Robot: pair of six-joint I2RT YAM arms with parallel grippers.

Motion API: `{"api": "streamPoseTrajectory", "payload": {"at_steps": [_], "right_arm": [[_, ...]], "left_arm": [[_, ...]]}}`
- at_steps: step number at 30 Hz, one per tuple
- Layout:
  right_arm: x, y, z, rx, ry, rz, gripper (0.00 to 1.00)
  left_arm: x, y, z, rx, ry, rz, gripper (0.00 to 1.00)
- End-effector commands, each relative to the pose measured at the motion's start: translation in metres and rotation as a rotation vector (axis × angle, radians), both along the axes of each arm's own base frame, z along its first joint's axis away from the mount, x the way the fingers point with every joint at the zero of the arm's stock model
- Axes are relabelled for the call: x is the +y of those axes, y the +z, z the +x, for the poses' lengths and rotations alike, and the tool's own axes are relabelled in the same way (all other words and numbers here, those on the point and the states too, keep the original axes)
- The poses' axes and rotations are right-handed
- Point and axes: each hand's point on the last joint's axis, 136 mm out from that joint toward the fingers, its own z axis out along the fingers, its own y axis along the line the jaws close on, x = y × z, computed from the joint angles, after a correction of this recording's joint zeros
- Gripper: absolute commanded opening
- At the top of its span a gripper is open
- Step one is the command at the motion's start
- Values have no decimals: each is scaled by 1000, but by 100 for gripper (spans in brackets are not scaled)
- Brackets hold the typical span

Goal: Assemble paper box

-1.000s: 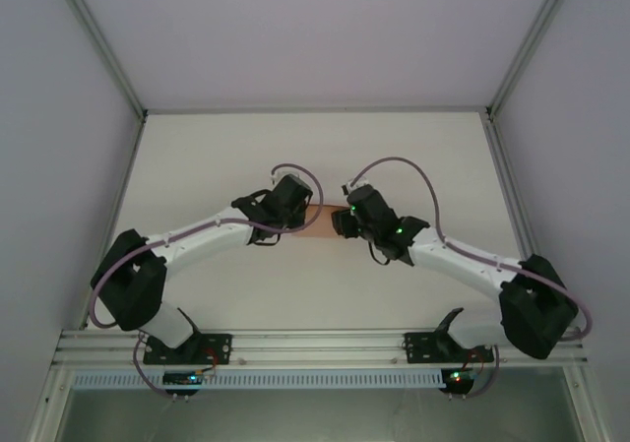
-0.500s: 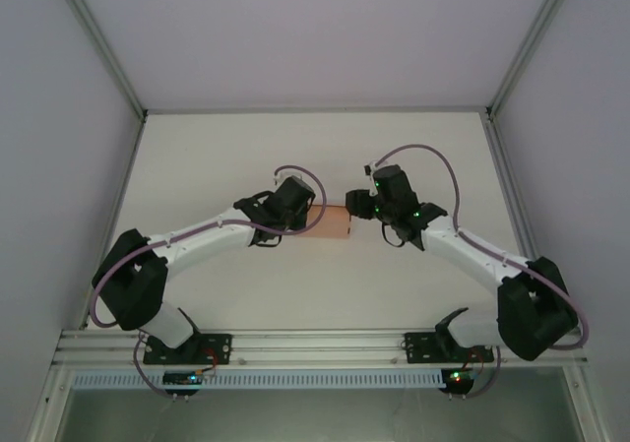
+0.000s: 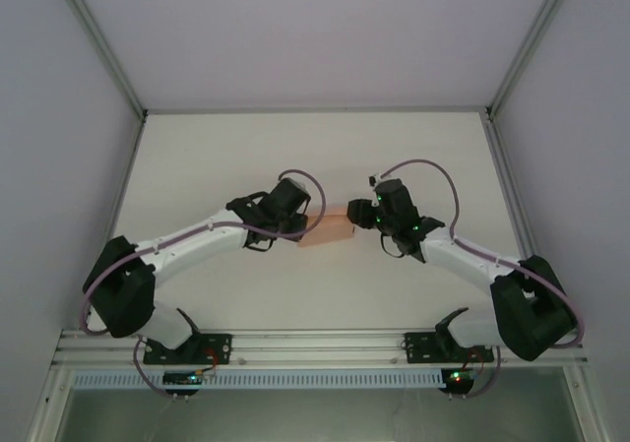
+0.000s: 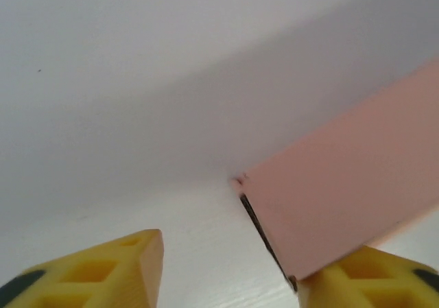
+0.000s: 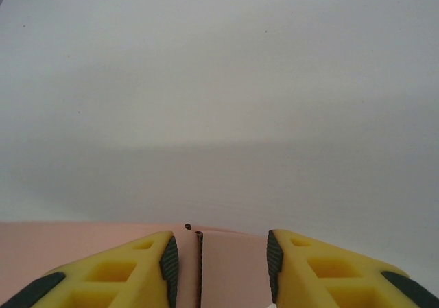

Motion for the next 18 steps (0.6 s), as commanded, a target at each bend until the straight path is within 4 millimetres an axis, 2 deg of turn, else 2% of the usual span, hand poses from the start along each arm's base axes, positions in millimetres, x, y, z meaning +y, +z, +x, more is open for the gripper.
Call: {"api": "streamPoseTrajectory", "payload": {"at_steps": [1, 3, 6, 7, 10, 13, 17, 18], "right_arm": [[-17, -63, -39, 206, -1, -133, 40], [-18, -65, -41, 212, -7, -157, 39], [-21, -68, -44, 217, -13, -183, 37], [-21, -69, -45, 215, -12, -184, 37], [-19, -74, -48, 216, -1, -180, 36], [-21, -78, -49, 223, 2, -200, 36], [-20, -79, -51, 229, 11, -202, 36], [-20, -79, -51, 231, 13, -203, 36]], "left_arm": [[-3, 16, -18, 47, -134, -12, 67], [-4, 24, -21, 54, -154, -43, 76], [-11, 37, -25, 57, -187, -122, 98], [-12, 41, -24, 50, -184, -144, 100], [-6, 51, -10, 57, -91, -218, 100], [1, 50, 10, 98, -3, -326, 100], [2, 34, 25, 185, 39, -420, 99], [2, 28, 26, 212, 41, -434, 95]]}}
